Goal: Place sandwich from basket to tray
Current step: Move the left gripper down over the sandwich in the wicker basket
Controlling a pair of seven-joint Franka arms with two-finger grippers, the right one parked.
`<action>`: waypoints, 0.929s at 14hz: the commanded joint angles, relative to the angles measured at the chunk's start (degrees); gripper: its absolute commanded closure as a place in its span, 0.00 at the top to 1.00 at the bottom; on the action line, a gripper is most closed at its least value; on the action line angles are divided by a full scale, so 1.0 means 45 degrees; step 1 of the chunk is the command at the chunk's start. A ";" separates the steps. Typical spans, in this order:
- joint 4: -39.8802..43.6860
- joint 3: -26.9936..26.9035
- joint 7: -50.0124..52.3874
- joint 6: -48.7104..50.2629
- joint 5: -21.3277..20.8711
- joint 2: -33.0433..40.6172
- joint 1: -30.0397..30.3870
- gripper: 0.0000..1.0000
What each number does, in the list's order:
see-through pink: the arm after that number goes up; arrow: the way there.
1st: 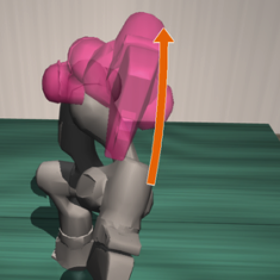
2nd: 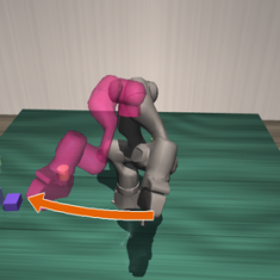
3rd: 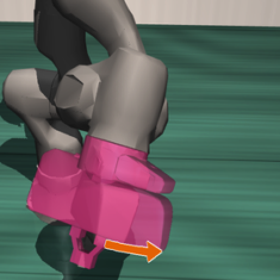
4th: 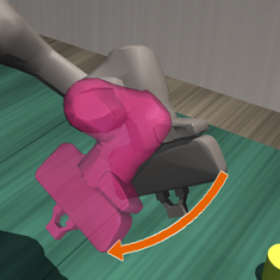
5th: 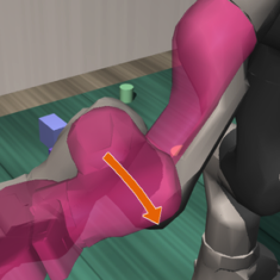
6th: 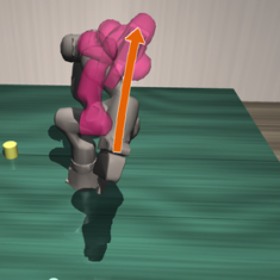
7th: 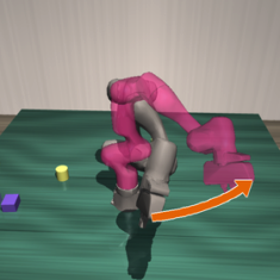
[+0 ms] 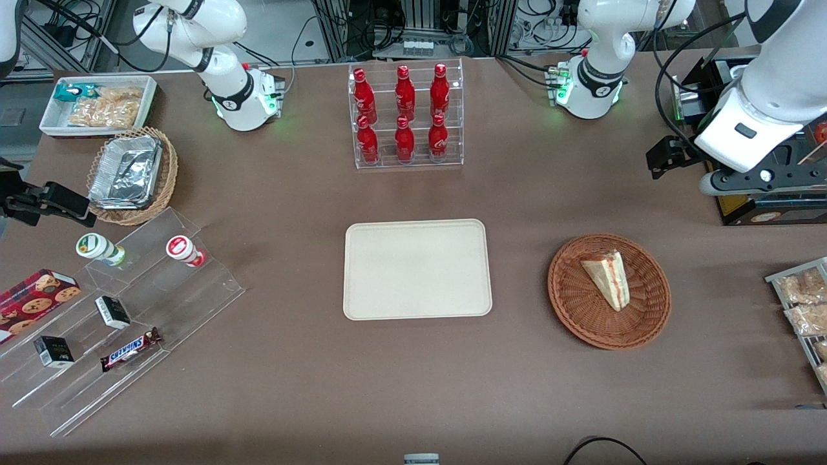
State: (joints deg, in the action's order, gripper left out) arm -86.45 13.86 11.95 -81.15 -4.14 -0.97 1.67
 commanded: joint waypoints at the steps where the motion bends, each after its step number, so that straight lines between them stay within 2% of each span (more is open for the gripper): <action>1: 0.0090 -0.0053 -0.0155 0.0240 0.0255 0.0098 -0.0058 1.00; 5: -0.0765 -0.0170 -0.0155 -0.0537 0.0217 -0.0096 0.0000 1.00; 8: -0.2698 -0.0950 -0.0175 -0.2858 0.0256 -0.0466 0.0040 1.00; 10: -0.3424 -0.1029 -0.0078 -0.3956 0.0236 -0.1380 0.0079 1.00; 13: -0.3367 -0.1284 0.2394 -0.5241 0.0257 -0.3119 0.0118 1.00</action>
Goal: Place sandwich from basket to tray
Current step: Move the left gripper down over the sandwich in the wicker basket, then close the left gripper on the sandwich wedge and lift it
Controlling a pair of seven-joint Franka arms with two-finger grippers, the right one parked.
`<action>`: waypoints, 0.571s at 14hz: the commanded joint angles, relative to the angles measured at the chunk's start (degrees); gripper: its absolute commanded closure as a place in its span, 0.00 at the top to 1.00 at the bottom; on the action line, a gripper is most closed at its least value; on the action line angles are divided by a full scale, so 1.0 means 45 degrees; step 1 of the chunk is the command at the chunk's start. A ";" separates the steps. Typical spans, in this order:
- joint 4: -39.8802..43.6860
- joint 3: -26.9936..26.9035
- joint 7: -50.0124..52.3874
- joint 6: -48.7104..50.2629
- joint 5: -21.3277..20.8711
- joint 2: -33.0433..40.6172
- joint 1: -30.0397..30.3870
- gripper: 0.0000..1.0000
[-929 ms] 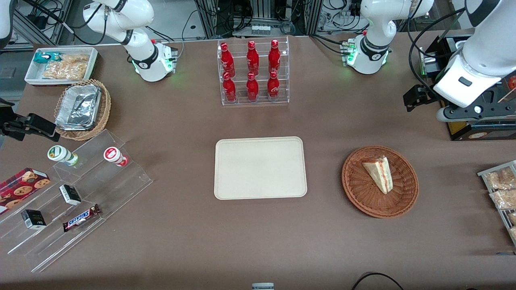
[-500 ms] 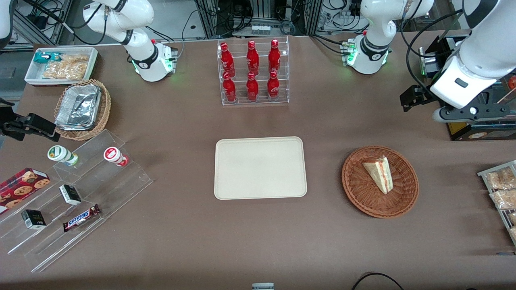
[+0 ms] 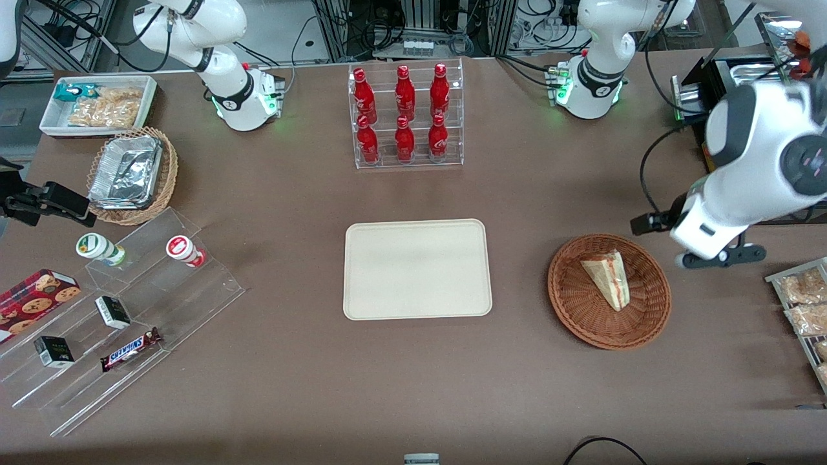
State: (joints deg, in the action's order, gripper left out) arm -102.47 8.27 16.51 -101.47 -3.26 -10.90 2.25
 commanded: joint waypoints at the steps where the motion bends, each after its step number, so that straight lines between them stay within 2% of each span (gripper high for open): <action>1: 0.0213 -0.0059 0.2105 -0.1293 0.0099 -0.1535 -0.0011 1.00; 6: 0.0213 -0.0079 0.5561 -0.3074 0.0313 -0.3375 0.0360 1.00; 8: 0.0213 -0.0079 0.6445 -0.3504 0.0916 -0.3669 0.0341 1.00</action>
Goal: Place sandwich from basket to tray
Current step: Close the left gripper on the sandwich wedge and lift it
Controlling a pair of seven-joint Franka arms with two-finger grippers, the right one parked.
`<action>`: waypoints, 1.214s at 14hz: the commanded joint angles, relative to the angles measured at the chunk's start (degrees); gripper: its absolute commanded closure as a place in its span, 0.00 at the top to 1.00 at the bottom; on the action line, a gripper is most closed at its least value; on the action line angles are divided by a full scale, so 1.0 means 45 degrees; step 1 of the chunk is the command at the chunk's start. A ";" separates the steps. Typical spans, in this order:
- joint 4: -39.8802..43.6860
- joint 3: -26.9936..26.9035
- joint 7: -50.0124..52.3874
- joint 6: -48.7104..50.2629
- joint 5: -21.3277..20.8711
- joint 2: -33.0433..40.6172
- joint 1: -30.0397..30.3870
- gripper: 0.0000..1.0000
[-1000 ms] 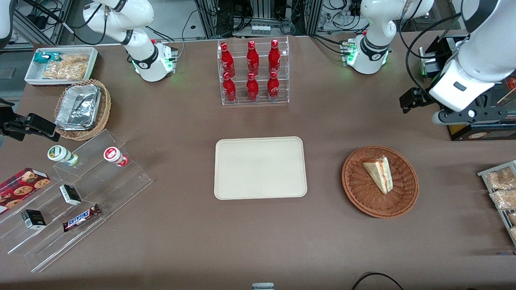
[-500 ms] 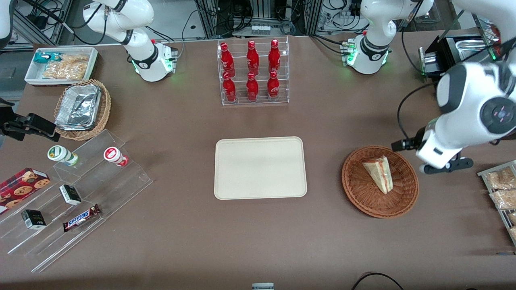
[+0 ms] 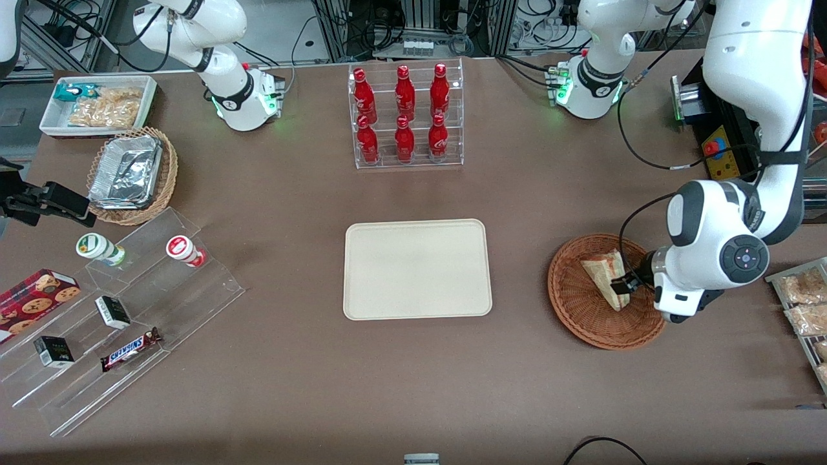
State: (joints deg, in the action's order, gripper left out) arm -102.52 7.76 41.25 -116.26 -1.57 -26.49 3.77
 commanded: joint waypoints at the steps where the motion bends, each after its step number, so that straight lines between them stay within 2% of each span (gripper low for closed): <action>1: 0.0165 0.0053 0.0969 -0.0470 0.0795 -0.0343 -0.0017 1.00; 7: -0.1025 0.0072 0.0756 -0.2715 0.0778 -0.1144 -0.0115 1.00; 8: -0.1007 0.0072 0.0813 -0.2699 0.0758 -0.1145 -0.0115 0.92; 10: -0.0929 0.0072 0.0717 -0.2485 0.0758 -0.0874 -0.0134 0.22; 11: -0.0755 0.0092 0.0425 -0.2020 0.0681 -0.0640 -0.0135 0.13; 13: -0.0015 0.0325 -0.0803 -0.0714 0.0641 -0.0210 -0.0154 0.11; 15: 0.0611 0.0754 -0.1023 0.0188 0.0583 -0.0052 -0.0348 0.08; 17: 0.0439 0.0775 -0.1081 0.0348 0.0369 0.0046 -0.0642 0.05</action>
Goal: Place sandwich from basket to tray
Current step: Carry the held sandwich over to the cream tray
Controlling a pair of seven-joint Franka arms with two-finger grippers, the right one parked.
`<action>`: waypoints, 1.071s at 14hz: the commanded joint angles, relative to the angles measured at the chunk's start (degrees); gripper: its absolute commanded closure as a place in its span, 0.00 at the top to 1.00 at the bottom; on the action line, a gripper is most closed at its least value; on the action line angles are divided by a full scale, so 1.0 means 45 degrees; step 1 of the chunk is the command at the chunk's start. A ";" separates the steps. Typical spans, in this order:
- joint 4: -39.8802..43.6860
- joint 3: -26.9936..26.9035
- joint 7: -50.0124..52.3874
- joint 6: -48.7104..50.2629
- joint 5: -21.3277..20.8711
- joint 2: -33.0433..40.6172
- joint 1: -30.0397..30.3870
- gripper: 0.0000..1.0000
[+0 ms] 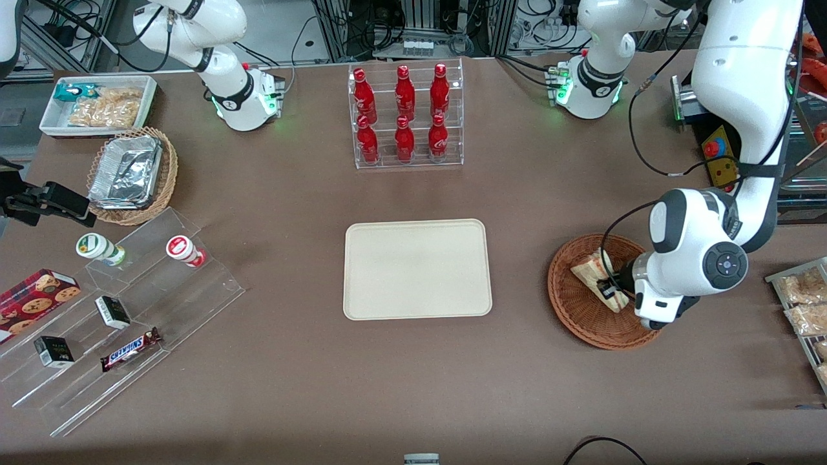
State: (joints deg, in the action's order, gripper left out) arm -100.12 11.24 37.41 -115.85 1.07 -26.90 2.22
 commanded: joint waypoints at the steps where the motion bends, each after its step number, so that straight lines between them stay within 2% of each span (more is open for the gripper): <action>1: -0.0057 0.0001 -0.0170 0.0257 -0.0354 0.0119 -0.0298 0.03; 3: 0.0273 0.0118 0.0006 0.0315 -0.0336 0.0177 -0.0337 0.00; 6: 0.1286 0.1149 0.0065 0.0802 -0.0258 0.0003 -0.0356 0.00; 8: 0.1875 0.1758 0.0105 0.0843 -0.0355 -0.0446 -0.0900 0.02; 11: 0.2809 0.1759 0.0220 0.0726 -0.0531 -0.1536 -0.3122 0.03; 15: 0.4412 0.1662 0.1976 0.0083 -0.0783 -0.3236 -0.5332 0.03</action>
State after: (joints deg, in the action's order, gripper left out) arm -86.35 19.51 43.47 -115.33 -0.57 -36.54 -18.21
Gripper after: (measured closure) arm 0.890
